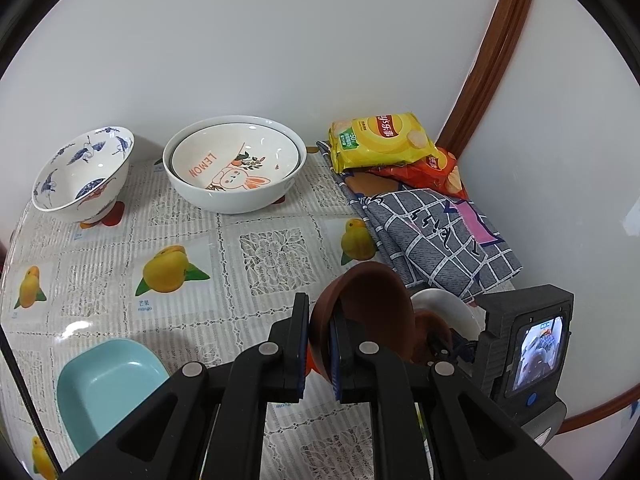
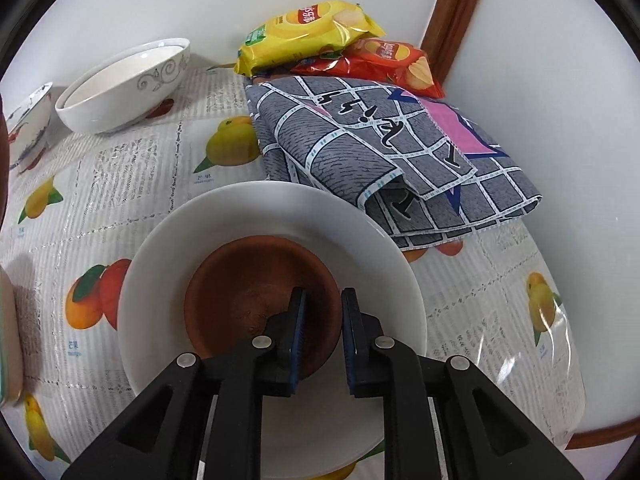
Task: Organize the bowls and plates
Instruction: 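Open the right gripper and lift it out of the white bowl, then lower the left gripper's terracotta bowl into the white bowl and open it, then move both grippers to the rim of the white patterned bowl, then close both grippers on the white bowl rim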
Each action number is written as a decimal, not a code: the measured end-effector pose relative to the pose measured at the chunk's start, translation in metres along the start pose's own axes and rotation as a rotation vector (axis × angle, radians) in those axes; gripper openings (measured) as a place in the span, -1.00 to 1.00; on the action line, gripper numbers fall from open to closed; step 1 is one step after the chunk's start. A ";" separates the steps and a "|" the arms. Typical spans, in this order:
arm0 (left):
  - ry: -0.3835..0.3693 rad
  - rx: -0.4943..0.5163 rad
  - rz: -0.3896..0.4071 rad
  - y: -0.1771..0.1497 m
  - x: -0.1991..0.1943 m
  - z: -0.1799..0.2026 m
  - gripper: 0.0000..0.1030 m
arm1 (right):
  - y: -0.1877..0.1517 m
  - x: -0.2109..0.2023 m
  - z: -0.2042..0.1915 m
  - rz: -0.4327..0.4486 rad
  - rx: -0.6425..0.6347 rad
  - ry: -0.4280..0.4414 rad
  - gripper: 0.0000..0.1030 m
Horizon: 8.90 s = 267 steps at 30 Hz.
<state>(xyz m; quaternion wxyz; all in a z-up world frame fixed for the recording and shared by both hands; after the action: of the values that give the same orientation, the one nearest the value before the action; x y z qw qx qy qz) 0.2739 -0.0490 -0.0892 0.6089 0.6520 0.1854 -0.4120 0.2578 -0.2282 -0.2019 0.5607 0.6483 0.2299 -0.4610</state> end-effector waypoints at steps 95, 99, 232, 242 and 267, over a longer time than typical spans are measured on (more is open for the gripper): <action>-0.092 -0.034 -0.178 -0.012 0.098 0.093 -0.79 | -0.022 -0.070 0.142 0.133 0.331 0.165 0.12; -0.103 -0.046 -0.184 -0.013 0.100 0.092 -0.78 | -0.022 -0.069 0.140 0.128 0.320 0.159 0.13; 0.038 0.136 -0.251 -0.021 0.112 0.093 -0.84 | -0.001 0.001 0.065 -0.073 0.279 0.272 -0.77; 0.034 0.129 -0.259 -0.020 0.113 0.092 -0.86 | -0.001 0.002 0.067 -0.085 0.301 0.276 -0.76; 0.024 0.134 -0.244 -0.021 0.102 0.094 -0.83 | -0.005 -0.003 0.079 -0.091 0.357 0.346 -0.77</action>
<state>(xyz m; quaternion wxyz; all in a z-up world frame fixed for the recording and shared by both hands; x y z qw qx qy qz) 0.2892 -0.1610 -0.1733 0.5071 0.6685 0.2427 -0.4869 0.2256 -0.3004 -0.1980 0.3681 0.7952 0.2663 -0.4015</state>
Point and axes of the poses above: each gripper's, at about its wrist camera, not at the fingertips, and x roughly the way its jaws point, z to its right, y to its top, the point moved 1 cm from there along x, roughly the way its jaws point, and after that the axes turned 12 degrees about x, right-handed, at the moved point
